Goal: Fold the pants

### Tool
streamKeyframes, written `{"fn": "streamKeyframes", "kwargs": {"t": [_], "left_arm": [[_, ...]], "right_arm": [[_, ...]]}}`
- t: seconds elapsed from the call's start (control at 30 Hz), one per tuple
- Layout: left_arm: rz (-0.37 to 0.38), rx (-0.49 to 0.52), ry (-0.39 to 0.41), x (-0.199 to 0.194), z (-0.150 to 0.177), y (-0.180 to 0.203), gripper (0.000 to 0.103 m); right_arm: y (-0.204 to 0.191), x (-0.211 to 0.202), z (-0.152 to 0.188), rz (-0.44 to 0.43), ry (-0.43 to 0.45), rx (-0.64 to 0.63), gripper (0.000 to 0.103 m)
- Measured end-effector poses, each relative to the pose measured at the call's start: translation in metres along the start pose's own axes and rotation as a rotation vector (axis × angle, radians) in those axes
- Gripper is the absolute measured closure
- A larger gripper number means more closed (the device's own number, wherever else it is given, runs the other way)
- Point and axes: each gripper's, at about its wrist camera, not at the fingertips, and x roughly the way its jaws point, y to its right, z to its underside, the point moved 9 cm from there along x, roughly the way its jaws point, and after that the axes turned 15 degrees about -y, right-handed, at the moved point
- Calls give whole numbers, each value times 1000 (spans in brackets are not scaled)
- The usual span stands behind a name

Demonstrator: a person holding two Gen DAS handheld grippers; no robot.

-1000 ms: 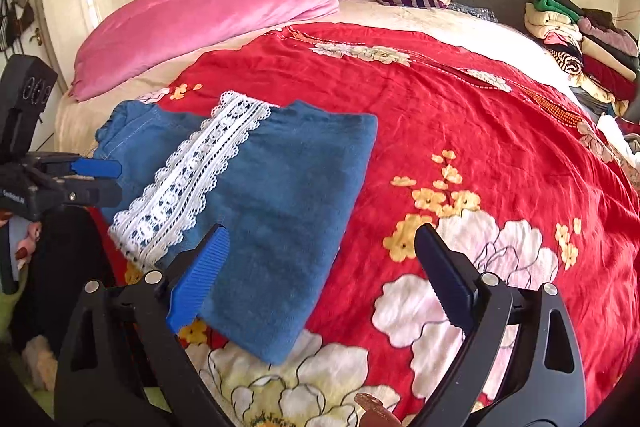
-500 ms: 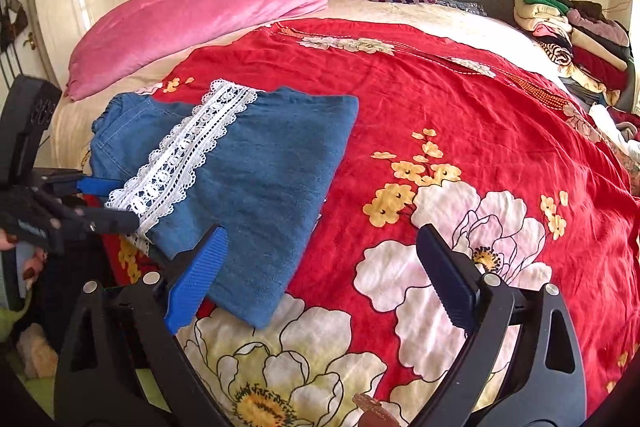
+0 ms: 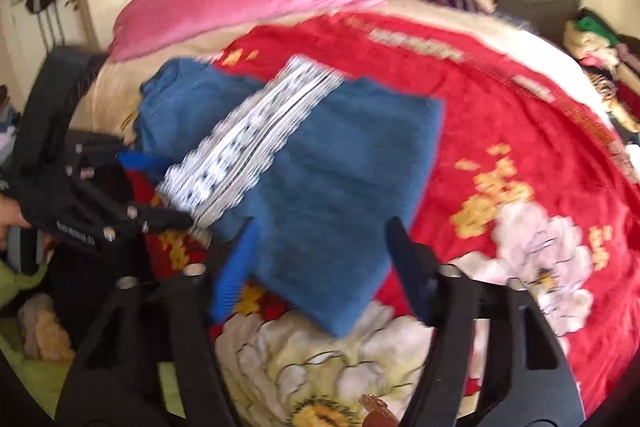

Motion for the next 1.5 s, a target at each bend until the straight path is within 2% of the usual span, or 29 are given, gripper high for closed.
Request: {"fn": "streamKeyframes", "kwargs": {"t": [0.03, 0.07, 0.1, 0.23, 0.33, 0.47, 0.57, 0.6, 0.63, 0.83, 0.9, 1.03, 1.2, 1.23, 1.27, 1.3, 1.5], "left_arm": [[14, -6, 14, -6, 0, 0, 23], [20, -9, 27, -12, 0, 0, 23], [25, -12, 47, -21, -1, -1, 23], [53, -19, 139, -51, -9, 1, 25], [62, -8, 161, -57, -23, 12, 33], [47, 31, 113, -34, -30, 26, 41], [-13, 54, 35, -4, -21, 25, 41], [-21, 48, -2, 9, -16, 21, 41], [-14, 39, -5, 13, -14, 19, 40], [9, 38, 11, 12, -13, 17, 39], [16, 35, 13, 10, -12, 16, 39], [21, 29, 22, 4, -10, 15, 39], [26, 15, 57, -14, -9, 10, 38], [23, 5, 73, -21, -9, 7, 32], [8, -4, 87, -26, -10, 3, 21], [-15, -18, 111, -35, -11, -2, 17], [-55, -86, 173, -66, -11, -25, 5]], "right_arm": [[-3, 7, 3, -11, -23, -9, 60], [-4, 15, 7, -17, -53, -14, 70], [-4, 23, 12, -13, -87, -15, 75], [-7, 29, 18, -22, -100, -12, 75], [-8, 31, 19, -26, -105, -12, 75], [-8, 29, 21, -31, -103, -2, 75], [-7, 27, 23, -38, -102, 5, 75], [-7, 27, 24, -42, -102, 9, 75], [-6, 26, 24, -52, -104, 17, 74], [-4, 24, 23, -68, -107, 35, 61], [-4, 23, 23, -71, -107, 37, 54], [-3, 19, 22, -67, -101, 50, 50], [1, 8, 19, -59, -77, 74, 41], [2, 7, 18, -56, -73, 78, 39], [4, 5, 17, -53, -67, 86, 37], [5, 3, 16, -53, -61, 91, 34], [13, -14, 6, -26, -16, 121, 23]]}}
